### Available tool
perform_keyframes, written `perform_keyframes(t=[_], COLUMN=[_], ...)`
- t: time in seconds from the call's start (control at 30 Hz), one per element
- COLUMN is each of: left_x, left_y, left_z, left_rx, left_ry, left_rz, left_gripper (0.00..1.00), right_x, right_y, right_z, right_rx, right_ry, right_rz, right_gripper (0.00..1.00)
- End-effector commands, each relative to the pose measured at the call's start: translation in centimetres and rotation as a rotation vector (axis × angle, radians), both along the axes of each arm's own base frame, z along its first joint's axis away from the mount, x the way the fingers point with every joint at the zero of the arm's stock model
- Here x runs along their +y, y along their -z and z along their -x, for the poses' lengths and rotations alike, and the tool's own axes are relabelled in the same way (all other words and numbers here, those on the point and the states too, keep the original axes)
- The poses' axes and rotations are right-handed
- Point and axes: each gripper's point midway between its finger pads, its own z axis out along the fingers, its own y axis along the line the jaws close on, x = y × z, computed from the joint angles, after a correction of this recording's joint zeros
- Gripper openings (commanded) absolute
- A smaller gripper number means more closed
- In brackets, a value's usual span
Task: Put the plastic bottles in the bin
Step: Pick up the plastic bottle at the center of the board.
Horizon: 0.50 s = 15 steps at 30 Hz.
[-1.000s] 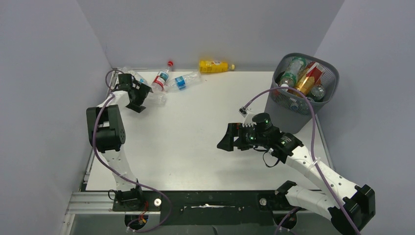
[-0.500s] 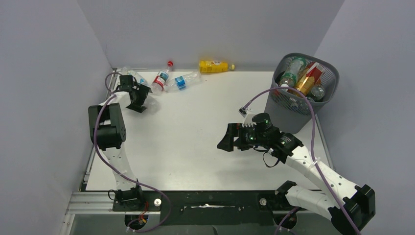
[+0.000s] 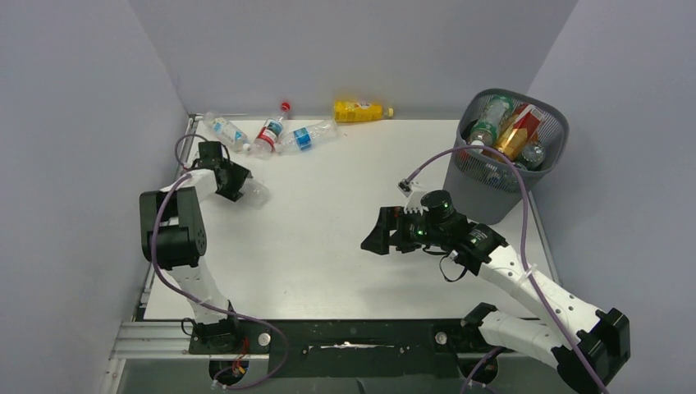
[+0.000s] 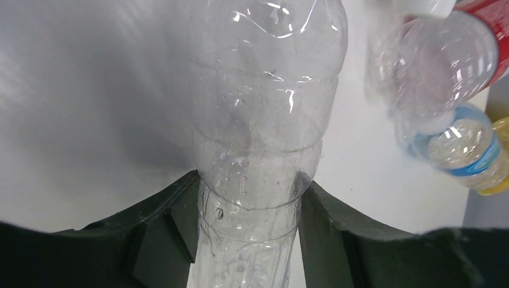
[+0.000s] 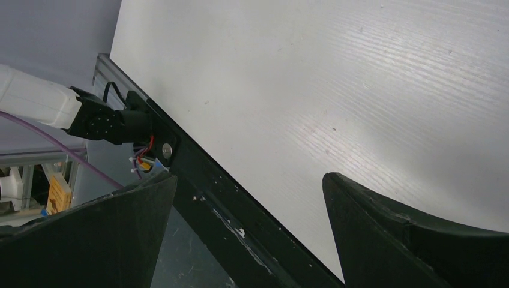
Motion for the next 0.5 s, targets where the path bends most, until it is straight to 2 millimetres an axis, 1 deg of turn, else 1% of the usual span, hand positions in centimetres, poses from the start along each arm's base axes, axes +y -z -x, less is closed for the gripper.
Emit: perform_keyframes(t=[0.0, 0.03, 0.13, 0.23, 0.37, 0.47], left_x=[0.1, -0.3, -2.7, -5.9, -11.0, -14.4], left_y=[-2.6, -3.3, -5.5, -8.2, -12.1, -14.3], left_z=[3.2, 3.9, 5.9, 7.6, 9.8, 11.6], left_rx=[-0.012, -0.021, -0.058, -0.121, -0.23, -0.284], left_ry=[0.08, 0.102, 0.203, 0.311, 0.441, 0.498], left_rz=[-0.067, -0.075, -0.103, -0.115, -0.092, -0.041], left_gripper=[0.43, 0.43, 0.43, 0.43, 0.43, 0.43], right_x=[1.8, 2.1, 3.1, 3.9, 4.7, 5.2], right_y=[-1.9, -1.9, -1.8, -1.8, -2.5, -3.5], right_z=[-0.4, -0.2, 0.0, -0.2, -1.0, -1.9], right_rx=[-0.056, -0.055, -0.054, -0.058, -0.069, -0.091], right_ry=[-0.005, -0.009, -0.016, -0.013, -0.001, 0.022], right_rz=[-0.063, -0.061, -0.049, -0.039, -0.035, -0.042], right_gripper=[0.98, 0.98, 0.97, 0.97, 0.97, 0.99])
